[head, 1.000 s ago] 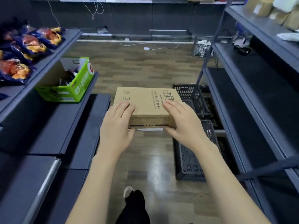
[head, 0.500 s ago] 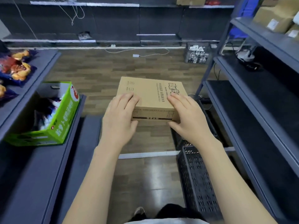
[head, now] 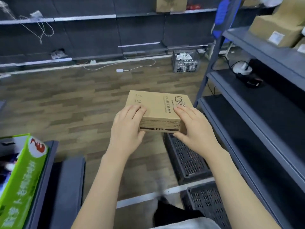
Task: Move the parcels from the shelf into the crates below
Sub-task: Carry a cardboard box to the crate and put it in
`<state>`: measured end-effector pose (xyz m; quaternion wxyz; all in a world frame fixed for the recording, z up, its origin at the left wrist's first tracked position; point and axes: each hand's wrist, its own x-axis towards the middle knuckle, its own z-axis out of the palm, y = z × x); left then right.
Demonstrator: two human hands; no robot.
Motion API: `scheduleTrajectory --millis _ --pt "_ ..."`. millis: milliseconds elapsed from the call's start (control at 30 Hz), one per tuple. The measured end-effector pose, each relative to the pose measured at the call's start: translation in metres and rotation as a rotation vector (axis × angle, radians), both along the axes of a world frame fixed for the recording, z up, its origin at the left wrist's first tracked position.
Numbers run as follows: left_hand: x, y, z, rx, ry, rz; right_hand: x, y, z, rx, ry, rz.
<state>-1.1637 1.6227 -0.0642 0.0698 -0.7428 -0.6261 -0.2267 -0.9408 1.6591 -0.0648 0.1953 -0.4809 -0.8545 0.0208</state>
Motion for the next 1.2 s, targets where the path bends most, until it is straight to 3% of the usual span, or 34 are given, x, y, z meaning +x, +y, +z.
scheduleTrajectory --millis 133,367,700,933,1067,1200 --pt "0.004 0.086 0.021 0.057 0.031 -0.028 0.005 0.082 0.017 0.049 0.026 -0.023" --pt "0.010 0.193 0.016 -0.035 0.032 -0.111 0.014 0.171 0.009 0.045 0.003 -0.091" --pt "0.043 0.385 0.031 -0.109 0.055 -0.472 0.034 0.275 0.005 0.150 0.011 -0.494" --pt "0.077 0.472 0.042 -0.166 0.117 -0.765 0.033 0.293 0.002 0.198 -0.019 -0.800" --pt "0.108 0.482 0.040 -0.374 -0.043 -0.907 0.044 0.277 0.001 0.223 -0.064 -0.941" --pt "0.142 0.485 0.038 -0.610 -0.073 -0.964 0.055 0.258 -0.003 0.194 -0.090 -1.040"
